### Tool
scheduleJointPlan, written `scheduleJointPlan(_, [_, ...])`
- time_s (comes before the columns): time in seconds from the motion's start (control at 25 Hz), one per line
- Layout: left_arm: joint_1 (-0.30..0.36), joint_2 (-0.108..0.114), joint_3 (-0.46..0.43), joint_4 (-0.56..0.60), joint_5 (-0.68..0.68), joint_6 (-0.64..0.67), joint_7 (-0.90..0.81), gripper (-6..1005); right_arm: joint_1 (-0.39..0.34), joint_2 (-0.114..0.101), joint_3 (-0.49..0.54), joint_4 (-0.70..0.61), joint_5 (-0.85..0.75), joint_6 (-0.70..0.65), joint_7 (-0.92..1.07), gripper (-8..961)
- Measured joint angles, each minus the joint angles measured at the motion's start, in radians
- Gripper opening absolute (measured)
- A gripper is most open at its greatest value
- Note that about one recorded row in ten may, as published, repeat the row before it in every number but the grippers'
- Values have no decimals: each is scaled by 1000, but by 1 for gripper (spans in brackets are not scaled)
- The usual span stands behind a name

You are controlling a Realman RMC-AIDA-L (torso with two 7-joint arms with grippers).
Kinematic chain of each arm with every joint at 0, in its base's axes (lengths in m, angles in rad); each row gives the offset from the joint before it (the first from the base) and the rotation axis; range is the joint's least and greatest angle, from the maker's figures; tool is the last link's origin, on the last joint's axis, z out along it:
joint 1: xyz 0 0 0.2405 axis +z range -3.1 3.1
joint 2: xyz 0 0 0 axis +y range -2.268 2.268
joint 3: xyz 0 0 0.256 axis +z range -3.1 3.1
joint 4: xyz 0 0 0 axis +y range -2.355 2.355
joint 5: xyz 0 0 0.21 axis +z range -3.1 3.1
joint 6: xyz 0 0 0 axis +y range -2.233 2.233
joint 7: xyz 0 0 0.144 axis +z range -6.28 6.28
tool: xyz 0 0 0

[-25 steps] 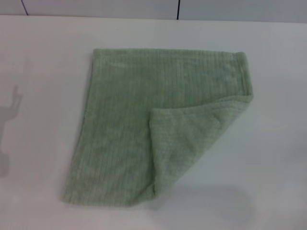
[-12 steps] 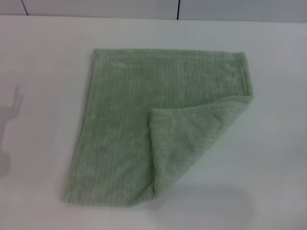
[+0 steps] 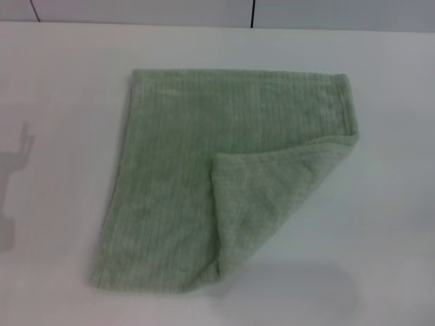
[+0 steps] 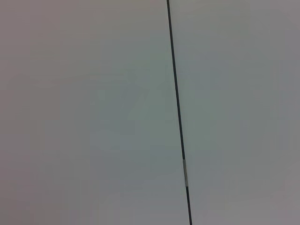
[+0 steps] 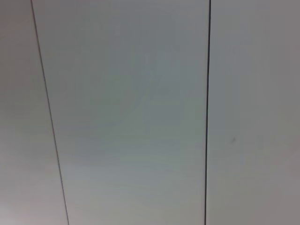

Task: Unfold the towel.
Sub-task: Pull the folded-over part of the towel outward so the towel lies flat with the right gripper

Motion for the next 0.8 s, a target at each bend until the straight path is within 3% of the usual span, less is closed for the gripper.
scheduleJointPlan(0.8, [-4,1,-1,-4,-4,3,0,787,1,-2,0,3,4,10,1,805])
